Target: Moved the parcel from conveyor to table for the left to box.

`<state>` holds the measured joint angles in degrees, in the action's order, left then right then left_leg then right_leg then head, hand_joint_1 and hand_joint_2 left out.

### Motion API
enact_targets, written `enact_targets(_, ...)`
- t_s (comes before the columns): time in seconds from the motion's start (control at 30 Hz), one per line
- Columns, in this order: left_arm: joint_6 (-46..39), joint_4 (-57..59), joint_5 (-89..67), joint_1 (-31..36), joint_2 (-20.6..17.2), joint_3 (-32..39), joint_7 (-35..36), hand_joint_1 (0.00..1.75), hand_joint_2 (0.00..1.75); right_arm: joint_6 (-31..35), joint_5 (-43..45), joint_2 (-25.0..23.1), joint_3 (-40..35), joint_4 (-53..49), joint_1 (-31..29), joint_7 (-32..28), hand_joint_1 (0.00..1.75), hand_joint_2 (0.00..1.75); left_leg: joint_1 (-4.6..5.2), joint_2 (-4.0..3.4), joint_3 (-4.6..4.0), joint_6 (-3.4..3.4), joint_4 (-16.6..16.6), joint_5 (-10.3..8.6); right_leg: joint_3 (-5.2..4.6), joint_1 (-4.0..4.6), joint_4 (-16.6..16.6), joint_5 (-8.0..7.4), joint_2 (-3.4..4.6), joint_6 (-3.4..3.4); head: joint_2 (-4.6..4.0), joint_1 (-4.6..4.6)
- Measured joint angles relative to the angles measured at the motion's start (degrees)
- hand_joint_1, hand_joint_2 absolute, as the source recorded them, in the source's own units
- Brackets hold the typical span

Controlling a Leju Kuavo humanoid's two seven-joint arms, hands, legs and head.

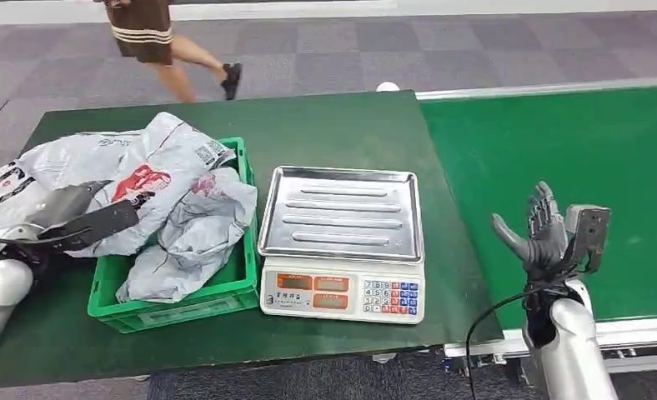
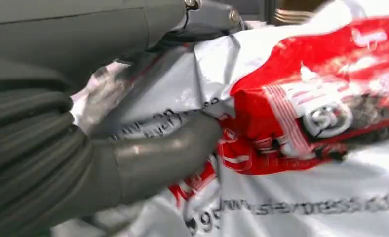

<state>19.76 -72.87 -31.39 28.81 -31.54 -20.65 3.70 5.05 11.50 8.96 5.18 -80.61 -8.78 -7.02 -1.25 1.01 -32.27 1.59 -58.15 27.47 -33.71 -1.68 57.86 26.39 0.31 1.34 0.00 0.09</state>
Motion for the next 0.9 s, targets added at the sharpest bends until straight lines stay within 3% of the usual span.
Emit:
enact_targets(0.6, -1.33, -0.34, 2.17, -5.9, 5.6, -1.64, -0.72, 0.0, 1.75, -1.18, 0.79, 1.62, 0.15, -2.68, 1.19, 0.79, 0.0, 1.75, -0.01, 0.04, 0.02, 0.0, 0.0, -0.01, 0.1, 0.01, 0.01, -0.02, -0.05, 0.0, 0.0, 0.0)
enact_targets(0.8, -8.57, -1.9, 10.19, -7.29, 9.08, 0.9, -8.53, 0.0, 1.75, -0.98, 0.02, 1.62, -1.99, -2.62, -0.5, 0.37, 0.0, 1.75, -0.01, 0.09, -0.01, -0.02, 0.0, -0.03, 0.1, 0.01, 0.01, -0.02, -0.08, 0.0, -0.02, 0.0)
enact_targets(0.9, -13.34, -4.0, 11.83, -7.35, 11.18, 2.07, -8.21, 0.0, 1.75, -0.39, -0.54, 1.62, -4.48, -1.75, -2.67, 0.31, 0.0, 1.75, -0.01, 0.07, 0.01, -0.02, 0.0, -0.03, 0.09, 0.01, 0.01, -0.03, -0.04, 0.01, 0.0, 0.0)
